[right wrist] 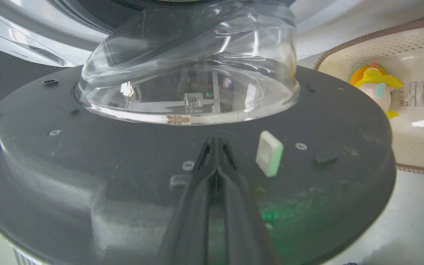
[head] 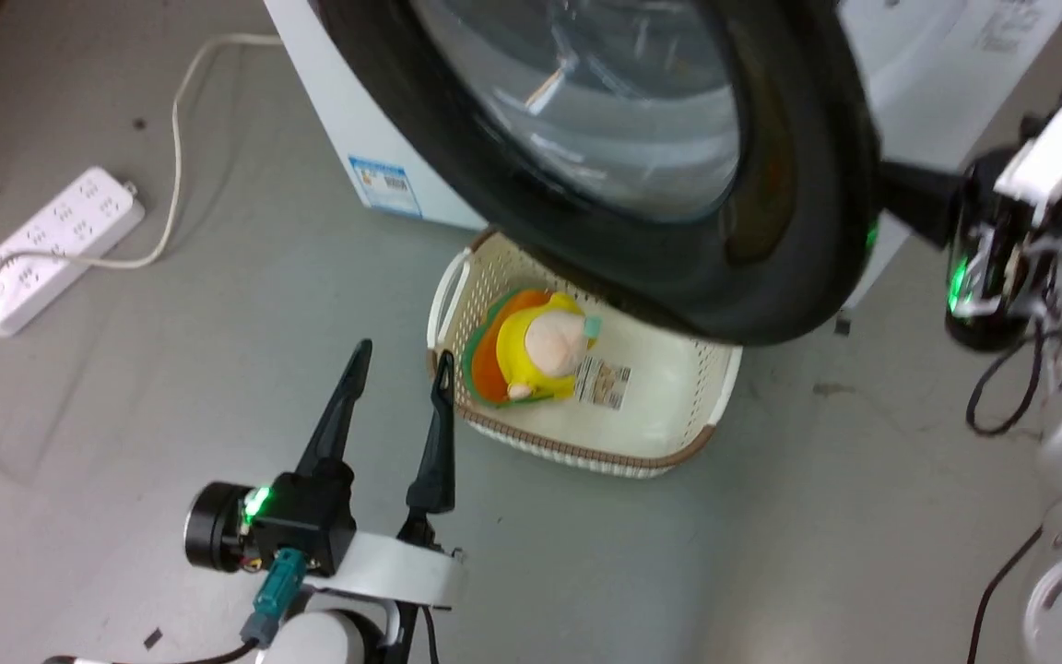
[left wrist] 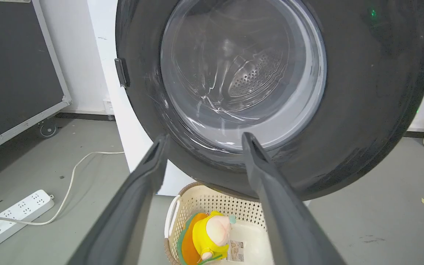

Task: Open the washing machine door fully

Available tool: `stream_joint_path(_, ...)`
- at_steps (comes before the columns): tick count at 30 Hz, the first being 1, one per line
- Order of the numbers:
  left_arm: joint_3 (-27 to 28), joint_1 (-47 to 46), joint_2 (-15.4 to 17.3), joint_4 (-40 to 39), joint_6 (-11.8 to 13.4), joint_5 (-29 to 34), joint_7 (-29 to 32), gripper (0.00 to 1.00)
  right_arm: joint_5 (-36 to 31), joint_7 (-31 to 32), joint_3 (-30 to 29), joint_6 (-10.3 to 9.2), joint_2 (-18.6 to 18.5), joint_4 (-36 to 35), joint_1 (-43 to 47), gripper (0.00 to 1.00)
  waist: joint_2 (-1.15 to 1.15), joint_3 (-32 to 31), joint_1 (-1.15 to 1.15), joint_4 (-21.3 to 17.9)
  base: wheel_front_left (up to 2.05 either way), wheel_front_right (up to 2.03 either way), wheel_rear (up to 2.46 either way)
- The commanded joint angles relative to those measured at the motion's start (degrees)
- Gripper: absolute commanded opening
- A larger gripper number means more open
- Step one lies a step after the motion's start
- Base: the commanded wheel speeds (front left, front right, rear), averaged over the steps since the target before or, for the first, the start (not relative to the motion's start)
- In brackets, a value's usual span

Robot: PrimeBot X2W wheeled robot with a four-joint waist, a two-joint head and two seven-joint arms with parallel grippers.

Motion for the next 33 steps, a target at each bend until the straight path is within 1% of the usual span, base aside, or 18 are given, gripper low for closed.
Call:
stream_joint_path(1, -0.03, 0.83, 0.08, 0.25, 0.01, 0.24, -0.32, 1.0, 0.86, 0.81, 0.24, 0.07, 0.51, -0.84, 1.86, 0.0, 0.0, -2.07, 0.01, -0.54, 0.0, 0.0, 0.0)
stream_joint_path(4, -0.17, 2.0, 0.08, 0.7, -0.06, 0.17, -0.32, 1.0, 3.15, 3.21, 1.62, 0.07, 0.81, -1.99, 5.06, 0.0, 0.0, -3.68, 0.01, -0.52, 0.0, 0.0, 0.0)
stream_joint_path(6, -0.45, 2.77, 0.08, 1.05, -0.25, 0.12, -0.32, 1.0, 6.39, 4.46, 4.25, 0.07, 0.84, -1.34, 6.65, 0.0, 0.0, -4.62, 0.01, -0.33, 0.0, 0.0, 0.0)
stream_joint_path(7, -0.79, 3.61, 0.08, 1.65, -0.57, -0.14, -0.32, 1.0, 10.14, 4.56, 7.71, 0.07, 0.85, -0.89, 8.28, 0.0, 0.0, -5.46, 0.01, -0.18, 0.0, 0.0, 0.0)
stream_joint_path(9, -1.31, 4.32, 0.08, 2.26, -1.1, -0.23, -0.32, 1.0, 14.42, 4.44, 11.65, 0.07, 0.85, -0.48, 9.75, 0.0, 0.0, -6.05, 0.01, -0.09, 0.0, 0.0, 0.0)
stream_joint_path(12, -1.74, 5.08, 0.08, 2.84, -1.17, -0.5, -0.32, 1.0, 21.13, 3.81, 18.36, 0.07, 0.86, -0.69, 11.94, 0.0, 0.0, -6.67, 0.01, 0.1, 0.0, 0.0, 0.0)
stream_joint_path(13, -1.91, 5.48, 0.08, 3.35, -1.15, -0.98, -0.32, 1.0, 28.15, 2.74, 25.58, 0.07, 0.86, -2.17, 14.5, 0.0, 0.0, -7.05, 0.01, 0.34, 0.0, 0.0, 0.0)
stream_joint_path(19, -1.87, 5.99, 0.08, 4.73, -2.15, -1.49, -0.32, 1.0, 40.32, -1.36, 40.46, 0.07, 0.87, -6.8, 20.31, 0.0, 0.0, -7.33, 0.01, 0.69, 0.0, 0.0, 0.0)
stream_joint_path(23, -1.49, 6.11, 0.08, 4.97, -2.36, -1.6, -0.32, 1.0, 45.2, -5.36, 47.81, 0.07, 0.87, -8.89, 22.93, 0.0, 0.0, -7.69, 0.01, 0.82, 0.0, 0.0, 0.0)
stream_joint_path(25, -1.28, 6.31, 0.08, 5.06, -2.38, -1.59, -0.32, 1.0, 46.68, -7.13, 50.3, 0.07, 0.87, -9.5, 23.7, 0.0, 0.0, -8.11, 0.01, 0.76, 0.0, 0.0, 0.0)
stream_joint_path(27, -0.83, 6.62, 0.08, 5.06, -2.32, -1.57, -0.32, 1.0, 46.59, -10.01, 51.41, 0.07, 0.87, -10.11, 24.04, 0.0, 0.0, -8.69, 0.01, 0.5, 0.0, 0.0, 0.0)
stream_joint_path(28, -0.5, 6.76, 0.08, 5.02, -2.28, -1.58, -0.32, 1.0, 45.97, -12.0, 51.34, 0.07, 0.85, -10.48, 24.1, 0.37, 0.0, -9.0, 0.01, 0.3, 0.0, 0.0, 0.0)
stream_joint_path(29, -0.17, 6.9, 0.08, 4.96, -2.26, -1.59, -0.32, 1.0, 45.12, -13.86, 51.27, 0.07, 0.52, -10.94, 24.2, 1.0, 0.0, -9.31, 0.01, 0.12, 0.0, 0.0, 0.0)
stream_joint_path(30, -0.17, 6.9, 0.08, 4.96, -2.26, -1.59, -0.32, 1.0, 45.12, -13.86, 51.27, 0.07, 0.52, -10.94, 24.2, 1.0, 0.0, -9.31, 0.01, 0.12, 0.0, 0.0, 0.0)
stream_joint_path(31, 0.53, 7.19, 0.08, 4.81, -2.24, -1.68, -0.32, 1.0, 43.32, -17.38, 50.94, 0.07, -0.77, -12.89, 24.89, 1.0, 0.0, -10.18, 0.01, -0.37, 0.0, 0.0, 0.0)
stream_joint_path(32, 0.53, 7.19, 0.08, 4.81, -2.24, -1.68, -0.32, 1.0, 43.32, -17.38, 50.94, 0.07, -0.77, -12.89, 24.89, 1.0, 0.0, -10.18, 0.01, -0.37, 0.0, 0.0, 0.0)
stream_joint_path(33, 0.85, 7.33, 0.08, 4.77, -2.26, -1.6, -0.32, 1.0, 42.5, -19.37, 50.48, 0.07, -1.53, -14.34, 25.49, 1.0, 0.0, -10.6, 0.01, -0.67, 0.0, 0.0, 0.0)
